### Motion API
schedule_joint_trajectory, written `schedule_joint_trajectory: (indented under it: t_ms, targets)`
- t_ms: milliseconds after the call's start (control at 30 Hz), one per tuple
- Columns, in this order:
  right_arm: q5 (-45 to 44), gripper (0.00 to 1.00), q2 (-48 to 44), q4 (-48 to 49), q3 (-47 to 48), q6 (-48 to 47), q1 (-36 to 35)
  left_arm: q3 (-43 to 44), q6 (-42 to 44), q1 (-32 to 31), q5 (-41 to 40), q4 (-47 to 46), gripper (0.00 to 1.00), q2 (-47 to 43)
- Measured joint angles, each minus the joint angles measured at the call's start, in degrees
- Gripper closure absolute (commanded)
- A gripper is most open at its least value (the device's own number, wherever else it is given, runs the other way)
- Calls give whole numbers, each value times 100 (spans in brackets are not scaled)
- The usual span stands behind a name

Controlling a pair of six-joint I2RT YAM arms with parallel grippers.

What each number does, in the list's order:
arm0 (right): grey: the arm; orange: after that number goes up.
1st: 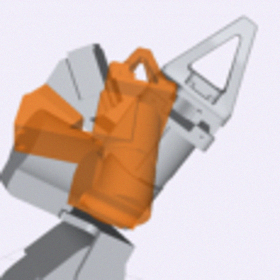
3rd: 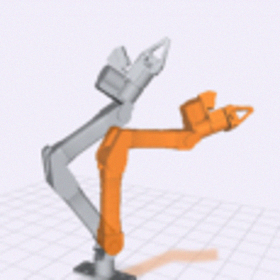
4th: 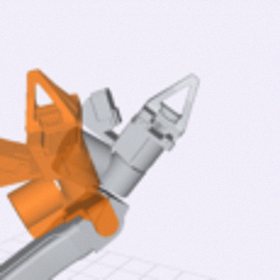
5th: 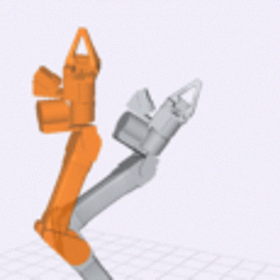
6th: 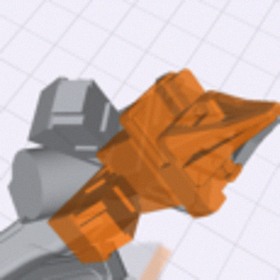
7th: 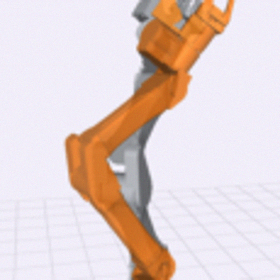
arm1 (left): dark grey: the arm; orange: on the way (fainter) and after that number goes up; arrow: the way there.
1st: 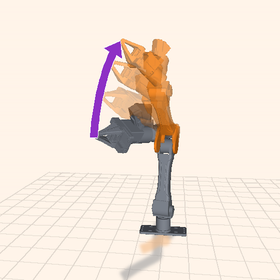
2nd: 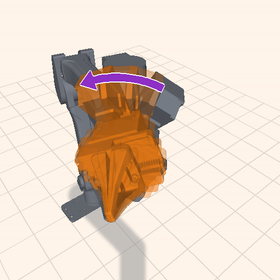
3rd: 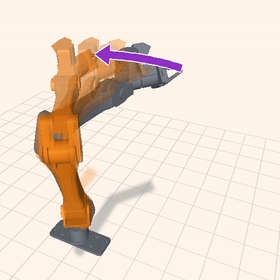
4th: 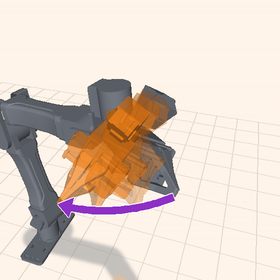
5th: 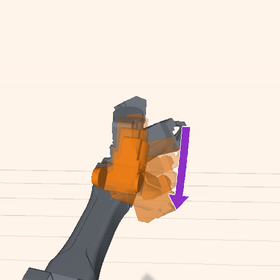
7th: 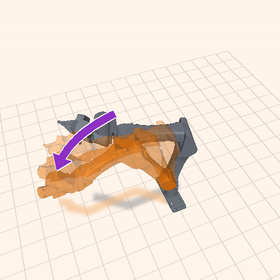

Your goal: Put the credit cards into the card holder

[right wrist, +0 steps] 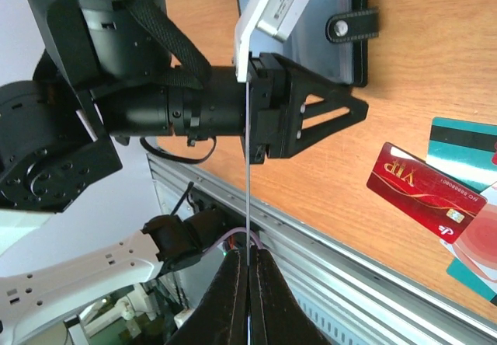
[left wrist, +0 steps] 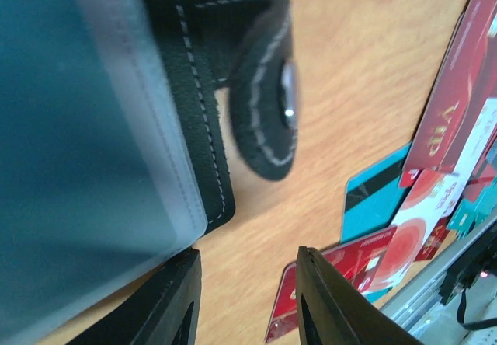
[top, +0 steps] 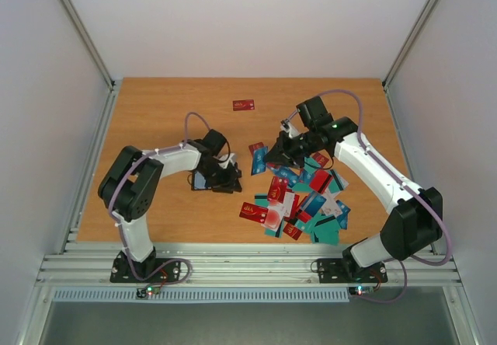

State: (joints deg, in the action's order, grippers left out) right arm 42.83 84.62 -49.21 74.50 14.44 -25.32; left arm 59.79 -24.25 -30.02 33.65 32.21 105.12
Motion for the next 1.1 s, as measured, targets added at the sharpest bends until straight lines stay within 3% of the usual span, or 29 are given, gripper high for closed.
schedule_joint_trajectory:
  t_ms: [333, 500, 667, 1100]
  targets:
    - [4, 99, 11, -11, 0, -22, 4, 435, -57, 2, -70, 44, 62, 46]
    - [61, 99, 289, 166, 0, -52, 4, 376, -9, 205, -197, 407, 63, -1071]
    - [136, 99, 887, 719, 2, -42, -57, 26, -26, 1032, -546, 531, 66, -2194]
    - [-61, 99, 2441, 2653, 59, -44, -835, -977, -372, 2221, -817, 372, 74, -1604]
